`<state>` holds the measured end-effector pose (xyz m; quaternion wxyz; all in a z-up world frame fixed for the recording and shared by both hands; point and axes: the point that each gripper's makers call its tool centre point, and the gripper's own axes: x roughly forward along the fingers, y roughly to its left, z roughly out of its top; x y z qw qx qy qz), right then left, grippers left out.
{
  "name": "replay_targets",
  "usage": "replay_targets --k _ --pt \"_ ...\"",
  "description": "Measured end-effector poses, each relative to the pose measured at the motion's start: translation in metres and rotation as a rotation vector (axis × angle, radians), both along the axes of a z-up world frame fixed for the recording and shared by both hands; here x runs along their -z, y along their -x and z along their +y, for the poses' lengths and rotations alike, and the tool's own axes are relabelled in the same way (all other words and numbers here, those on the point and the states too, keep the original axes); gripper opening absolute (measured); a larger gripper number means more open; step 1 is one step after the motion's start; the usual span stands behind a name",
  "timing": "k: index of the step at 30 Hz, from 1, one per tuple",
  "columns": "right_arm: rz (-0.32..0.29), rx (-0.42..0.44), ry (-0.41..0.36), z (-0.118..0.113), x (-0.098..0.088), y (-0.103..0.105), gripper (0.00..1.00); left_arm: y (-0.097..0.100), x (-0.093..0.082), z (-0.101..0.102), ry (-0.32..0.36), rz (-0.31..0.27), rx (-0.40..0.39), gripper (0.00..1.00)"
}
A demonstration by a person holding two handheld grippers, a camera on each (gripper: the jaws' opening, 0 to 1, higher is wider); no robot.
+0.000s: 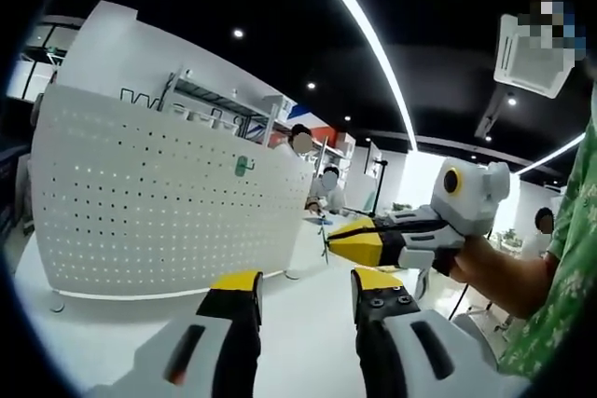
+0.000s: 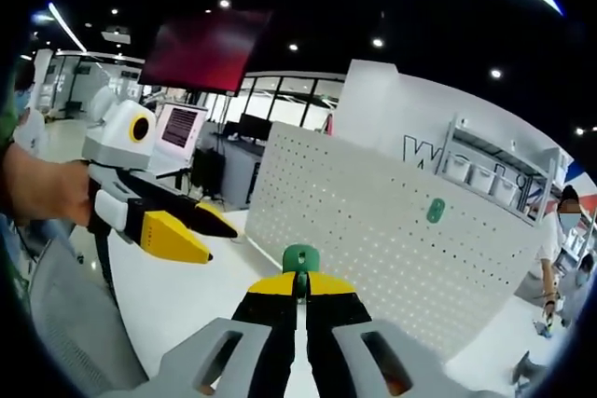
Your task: Insert the hook assembly into the mounting plate slot until the hook locks in place.
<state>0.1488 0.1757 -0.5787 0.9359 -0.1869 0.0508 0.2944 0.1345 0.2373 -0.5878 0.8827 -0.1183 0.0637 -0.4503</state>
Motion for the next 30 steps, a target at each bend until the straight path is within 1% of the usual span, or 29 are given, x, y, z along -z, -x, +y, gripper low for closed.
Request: replay_targets --k 5,8,10,12,13,14,16,23,24,25,26,30 --pt "-0.005 0.008 -0.005 0.000 -0.002 0.000 0.00 0.003 -0.002 0.002 0.008 -0.003 0.002 0.40" --pt "-0.014 0.018 -0.016 0.000 -0.006 -0.001 0.00 0.005 0.000 0.003 0.001 0.001 0.007 0.40" --pt "-0.014 0.021 -0.019 0.000 -0.007 -0.001 0.00 0.005 0.004 0.004 -0.016 0.010 0.015 0.39" --pt "-0.016 0.023 -0.016 0.001 -0.007 0.000 0.00 0.006 0.004 0.004 -0.029 0.009 0.018 0.39" --pt "-0.016 0.021 -0.014 0.001 -0.007 0.000 0.00 0.004 0.005 0.005 -0.076 -0.013 0.015 0.39" --pt "-0.015 0.019 -0.012 0.001 -0.007 0.000 0.00 0.003 0.003 0.005 -0.082 -0.036 0.009 0.40" --pt "-0.013 0.018 -0.008 0.002 -0.007 -0.001 0.00 0.005 -0.003 0.003 -0.016 0.009 0.024 0.39" --pt "-0.027 0.009 -0.003 0.004 -0.015 -0.005 0.00 0.002 -0.005 0.008 -0.034 -0.013 0.006 0.40" --pt "-0.028 0.008 -0.003 0.004 -0.015 -0.006 0.00 0.001 -0.005 0.008 -0.044 -0.013 0.004 0.40" --pt "-0.030 0.007 -0.002 0.004 -0.016 -0.006 0.00 0.001 -0.004 0.009 -0.069 -0.017 0.003 0.40" --pt "-0.031 0.004 -0.002 0.004 -0.016 -0.006 0.00 0.001 -0.006 0.009 -0.078 -0.032 -0.001 0.41" --pt "-0.030 0.000 -0.004 0.004 -0.016 -0.008 0.00 0.000 -0.014 0.012 -0.046 -0.032 -0.005 0.41"
